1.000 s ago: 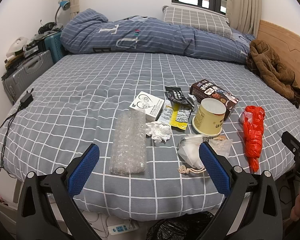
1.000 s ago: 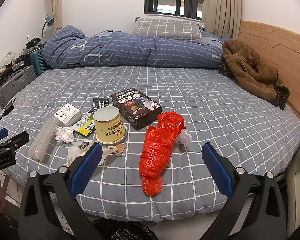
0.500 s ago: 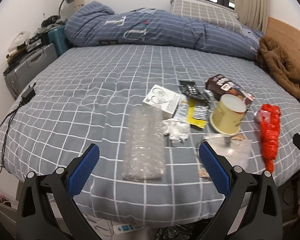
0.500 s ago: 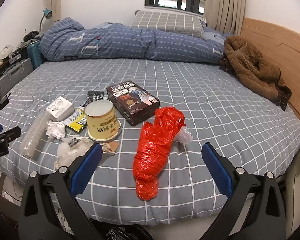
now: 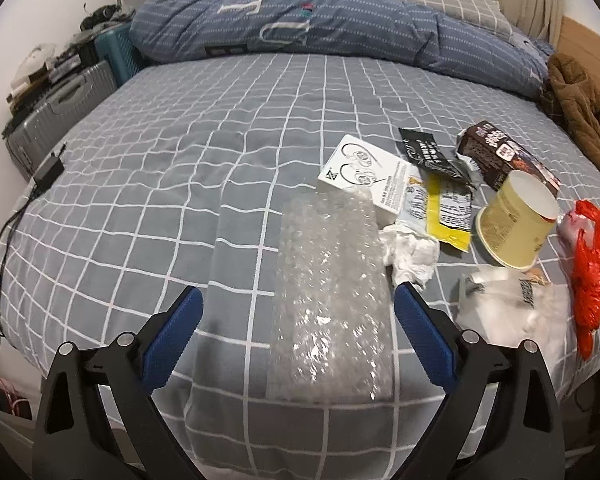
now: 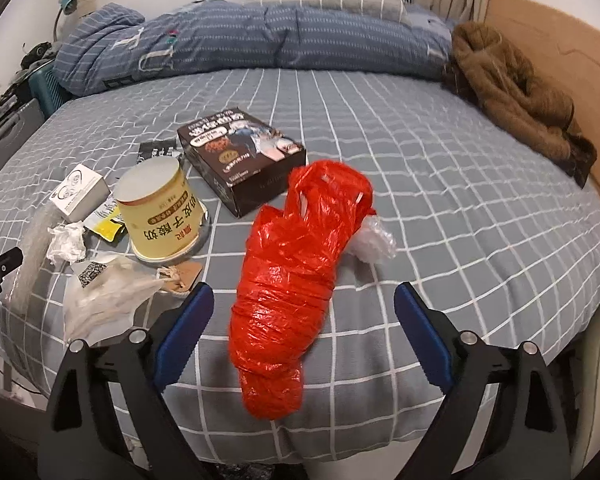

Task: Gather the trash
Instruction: 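Grasp the red plastic bag with the right tool while the left tool grasps the bubble wrap, then carry the red bag and bubble wrap down toward the black bin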

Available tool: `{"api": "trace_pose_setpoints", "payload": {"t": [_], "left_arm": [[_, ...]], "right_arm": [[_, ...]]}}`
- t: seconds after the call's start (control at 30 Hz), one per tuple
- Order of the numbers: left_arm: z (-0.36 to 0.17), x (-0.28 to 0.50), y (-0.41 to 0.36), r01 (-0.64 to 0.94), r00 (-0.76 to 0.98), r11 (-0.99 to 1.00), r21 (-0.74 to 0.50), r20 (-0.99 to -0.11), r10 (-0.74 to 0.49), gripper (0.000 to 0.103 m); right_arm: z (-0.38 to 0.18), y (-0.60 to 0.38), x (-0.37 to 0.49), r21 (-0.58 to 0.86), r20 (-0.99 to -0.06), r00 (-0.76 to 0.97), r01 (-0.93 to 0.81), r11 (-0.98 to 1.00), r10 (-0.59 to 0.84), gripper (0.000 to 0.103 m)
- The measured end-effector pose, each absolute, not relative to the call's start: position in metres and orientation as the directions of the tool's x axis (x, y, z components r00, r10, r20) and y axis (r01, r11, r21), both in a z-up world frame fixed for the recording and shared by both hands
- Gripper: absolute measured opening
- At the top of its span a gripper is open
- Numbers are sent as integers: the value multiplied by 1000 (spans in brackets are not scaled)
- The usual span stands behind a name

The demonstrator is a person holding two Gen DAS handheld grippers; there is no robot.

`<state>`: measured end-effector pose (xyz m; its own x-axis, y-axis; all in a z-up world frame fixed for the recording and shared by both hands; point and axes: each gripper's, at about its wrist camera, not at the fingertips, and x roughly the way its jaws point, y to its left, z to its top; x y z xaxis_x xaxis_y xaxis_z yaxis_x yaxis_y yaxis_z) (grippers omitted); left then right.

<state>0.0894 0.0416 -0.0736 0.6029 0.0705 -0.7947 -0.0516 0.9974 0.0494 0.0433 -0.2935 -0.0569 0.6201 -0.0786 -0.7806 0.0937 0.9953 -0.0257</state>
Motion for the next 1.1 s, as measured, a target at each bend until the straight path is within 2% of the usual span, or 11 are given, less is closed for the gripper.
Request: {"api": "trace_pose_setpoints", "payload": {"t": [0.2, 0.4, 0.5, 0.57, 0.6, 0.77, 1.1], "left_arm": [[-84, 100, 43, -44, 574, 999, 29, -817, 49, 91], [-93, 103, 41, -20, 546, 1000, 7, -838, 17, 78], [-97, 104, 39, -14, 530, 1000, -5, -848, 3, 68], [-99, 104, 38, -4, 517, 1000, -13, -856, -9, 53], [-99, 104, 37, -2, 517, 1000, -13, -856, -10, 52], [-93, 101, 34, 3, 527, 1000, -11, -850, -11, 33], [-65, 85, 44, -34, 587, 999, -32, -810, -6, 29]], "right_arm": [[-63, -291, 53, -10, -793, 606, 94, 996, -65, 79], [-74, -292, 65, 7, -820, 570, 101, 995, -52, 64], [-76, -290, 66, 9, -826, 562, 95, 995, -46, 55], [-77, -288, 66, 7, -826, 561, 90, 996, -45, 51], [-77, -288, 66, 8, -828, 560, 88, 996, -42, 44], [-74, -285, 65, 2, -821, 569, 67, 998, -37, 37], [-51, -280, 56, 28, -785, 619, 53, 998, -11, 37]]}}
